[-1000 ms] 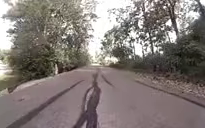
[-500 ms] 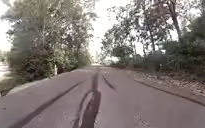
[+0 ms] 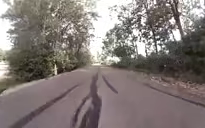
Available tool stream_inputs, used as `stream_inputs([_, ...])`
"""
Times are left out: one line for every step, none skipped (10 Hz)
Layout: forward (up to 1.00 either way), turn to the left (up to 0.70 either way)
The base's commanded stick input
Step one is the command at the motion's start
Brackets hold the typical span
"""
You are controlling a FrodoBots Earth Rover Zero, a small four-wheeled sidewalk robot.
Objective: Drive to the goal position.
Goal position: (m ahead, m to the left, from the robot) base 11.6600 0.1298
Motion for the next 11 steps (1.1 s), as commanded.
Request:
stream_inputs([0.70,0.00])
stream_inputs([0.70,0.00])
stream_inputs([0.70,0.00])
stream_inputs([0.70,0.00])
stream_inputs([0.70,0.00])
stream_inputs([0.70,0.00])
stream_inputs([0.70,0.00])
stream_inputs([0.70,0.00])
stream_inputs([0.70,0.00])
stream_inputs([0.70,0.00])
stream_inputs([0.70,0.00])
